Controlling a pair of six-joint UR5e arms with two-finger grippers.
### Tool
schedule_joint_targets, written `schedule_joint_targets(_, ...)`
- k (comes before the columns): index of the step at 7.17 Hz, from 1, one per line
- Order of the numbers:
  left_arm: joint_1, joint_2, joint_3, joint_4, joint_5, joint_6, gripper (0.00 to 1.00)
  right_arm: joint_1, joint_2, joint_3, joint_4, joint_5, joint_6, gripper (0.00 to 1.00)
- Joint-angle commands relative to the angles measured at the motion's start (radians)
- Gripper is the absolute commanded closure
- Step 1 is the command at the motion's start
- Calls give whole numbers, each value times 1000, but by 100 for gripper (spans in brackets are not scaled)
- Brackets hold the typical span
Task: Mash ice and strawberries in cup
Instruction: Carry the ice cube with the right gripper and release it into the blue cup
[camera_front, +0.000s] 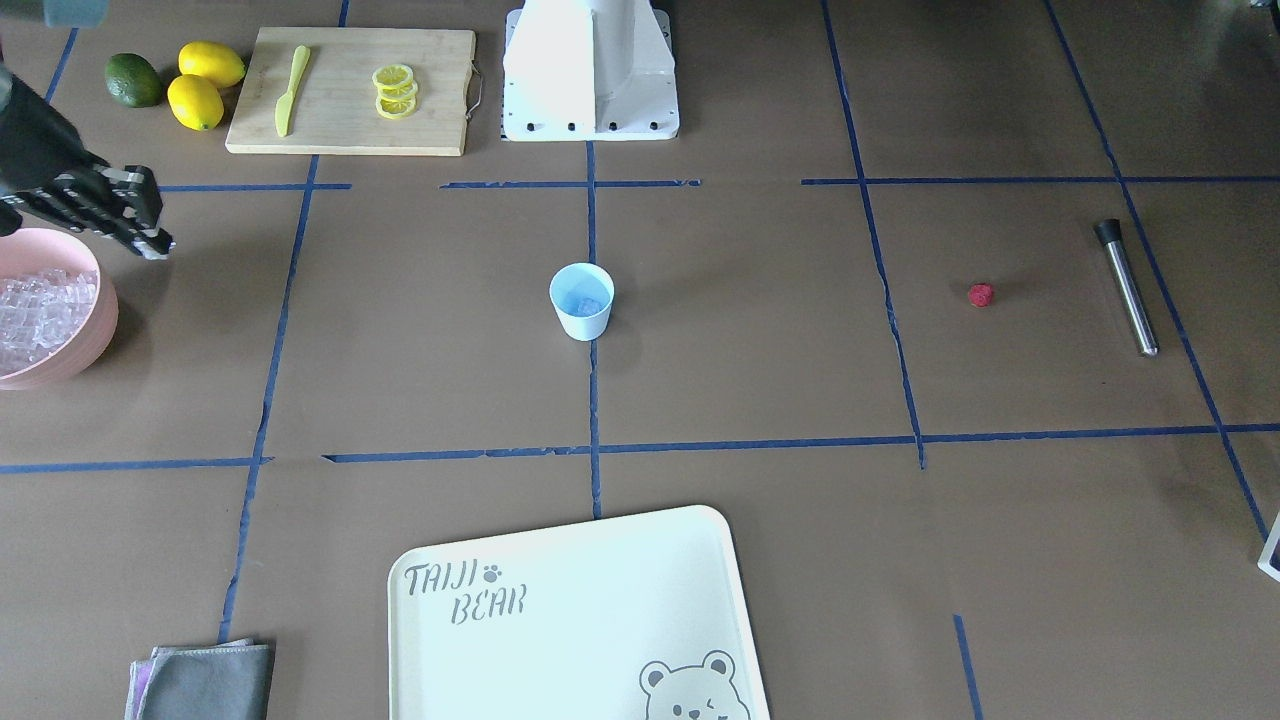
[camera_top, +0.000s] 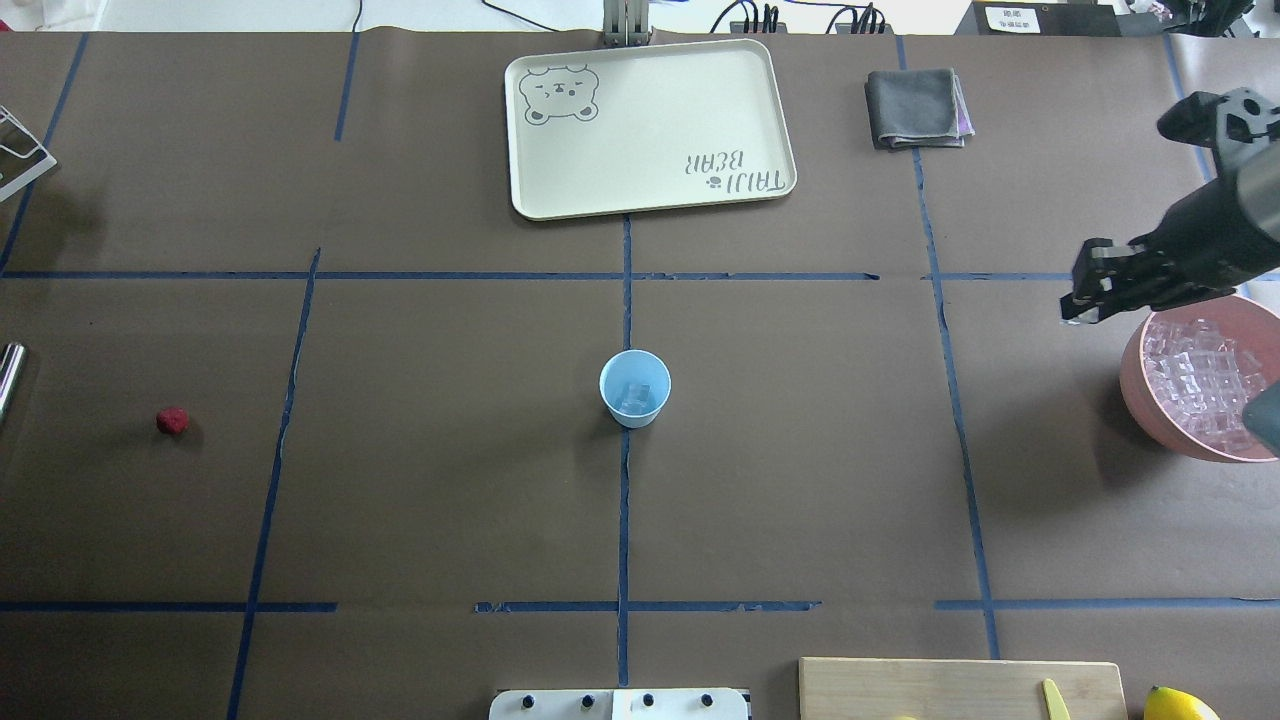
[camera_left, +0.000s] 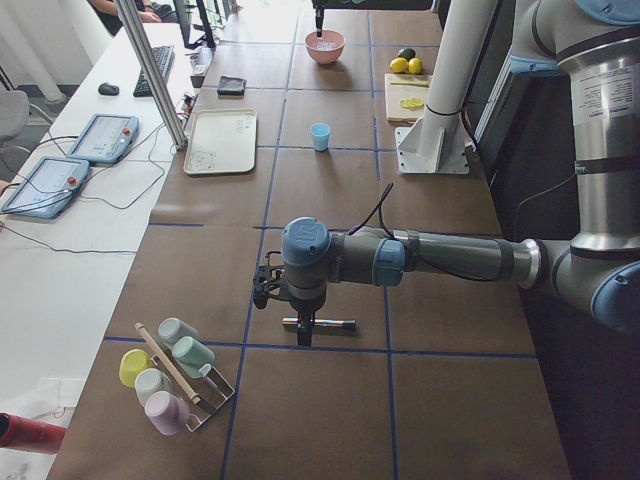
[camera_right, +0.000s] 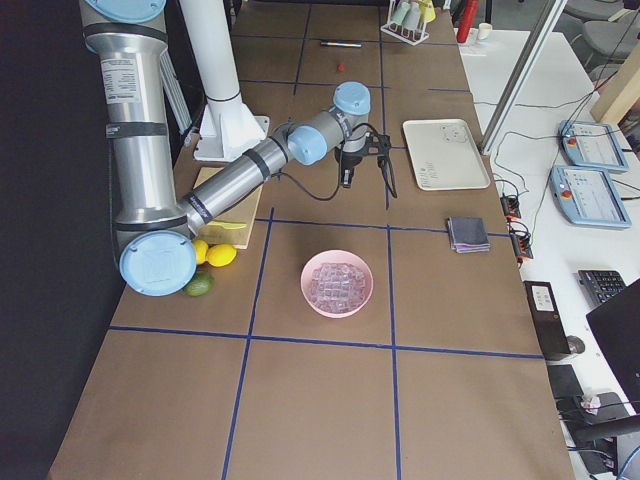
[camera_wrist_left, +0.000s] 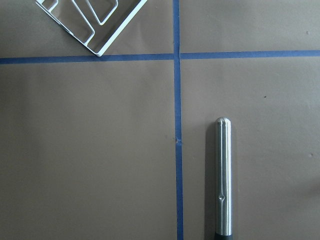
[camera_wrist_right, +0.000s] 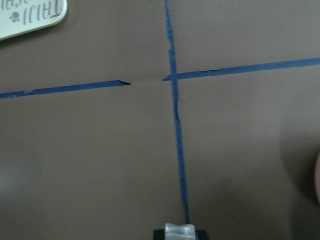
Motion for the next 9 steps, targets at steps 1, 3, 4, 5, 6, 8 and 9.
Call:
schedule_joint_targets(1, 2, -1, -2, -6, -7, 4, 0, -210, 227, -35, -3, -91, 356, 100)
schedule_joint_targets(3, 25, -3, -8, -29, -16, 10, 0, -341, 420, -194, 7, -223, 517, 100)
schedule_joint_targets(4, 29, -1, -6, -43, -50, 9, 0, -368, 505, -312, 42, -254, 567, 100)
schedule_joint_targets(5, 37, -3, -6, -44, -50, 4, 0, -397, 572, -439, 131, -285, 633, 100)
schedule_joint_targets(6, 37, -3, -6, -44, -50, 4, 0, -409, 593, -511, 226, -288, 676, 100)
schedule_joint_targets(8, 39, -3, -8, -46, -50, 12, 0, -426, 602, -535, 239, -288, 681, 96)
schedule_joint_targets(9, 39, -3, -8, -51, -50, 6, 0, -431, 599, -534, 239, -288, 677, 88)
